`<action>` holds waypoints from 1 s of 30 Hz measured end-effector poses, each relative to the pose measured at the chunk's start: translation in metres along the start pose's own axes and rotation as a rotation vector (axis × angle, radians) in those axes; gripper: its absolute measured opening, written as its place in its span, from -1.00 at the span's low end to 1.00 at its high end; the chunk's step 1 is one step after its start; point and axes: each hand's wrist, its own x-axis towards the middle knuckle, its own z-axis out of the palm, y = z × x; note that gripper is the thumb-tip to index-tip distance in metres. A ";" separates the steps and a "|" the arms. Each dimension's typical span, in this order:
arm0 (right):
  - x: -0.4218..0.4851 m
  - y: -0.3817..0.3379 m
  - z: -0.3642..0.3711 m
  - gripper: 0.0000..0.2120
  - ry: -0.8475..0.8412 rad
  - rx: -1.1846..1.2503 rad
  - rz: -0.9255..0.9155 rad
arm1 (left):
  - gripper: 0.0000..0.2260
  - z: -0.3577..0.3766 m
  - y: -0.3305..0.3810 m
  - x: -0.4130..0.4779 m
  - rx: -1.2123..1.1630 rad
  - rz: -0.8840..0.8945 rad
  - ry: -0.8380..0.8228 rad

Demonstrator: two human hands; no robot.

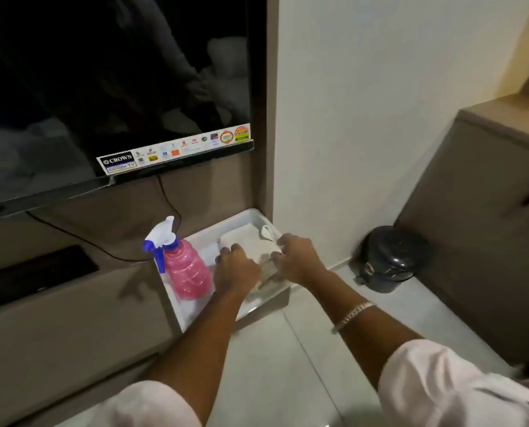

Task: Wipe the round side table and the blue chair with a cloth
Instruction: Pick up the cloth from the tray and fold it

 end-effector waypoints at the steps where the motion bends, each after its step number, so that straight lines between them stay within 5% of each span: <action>1: 0.009 -0.002 0.015 -0.66 -0.054 -0.036 0.039 | -0.58 0.004 -0.006 0.008 -0.045 -0.066 -0.008; 5: 0.033 -0.002 0.058 -0.56 -0.057 -0.103 0.121 | -0.60 0.025 -0.020 0.038 -0.408 -0.288 0.007; 10: 0.048 0.006 0.063 -0.59 0.031 0.226 0.257 | -0.64 0.020 -0.025 0.051 -0.914 -0.493 -0.078; 20: -0.078 0.042 -0.049 -0.67 0.468 0.924 0.204 | -0.73 0.003 0.077 -0.047 -1.152 0.028 -0.384; 23: -0.156 0.085 -0.092 -0.66 0.617 1.022 0.246 | -0.73 0.027 0.133 -0.115 -1.143 0.133 -0.559; 27: -0.293 0.158 -0.146 -0.75 0.837 1.145 0.316 | -0.41 0.074 0.189 -0.247 -1.122 0.220 -0.874; 30: -0.413 0.219 -0.170 -0.77 0.822 1.325 0.395 | -0.43 0.129 0.209 -0.361 -1.069 0.256 -1.119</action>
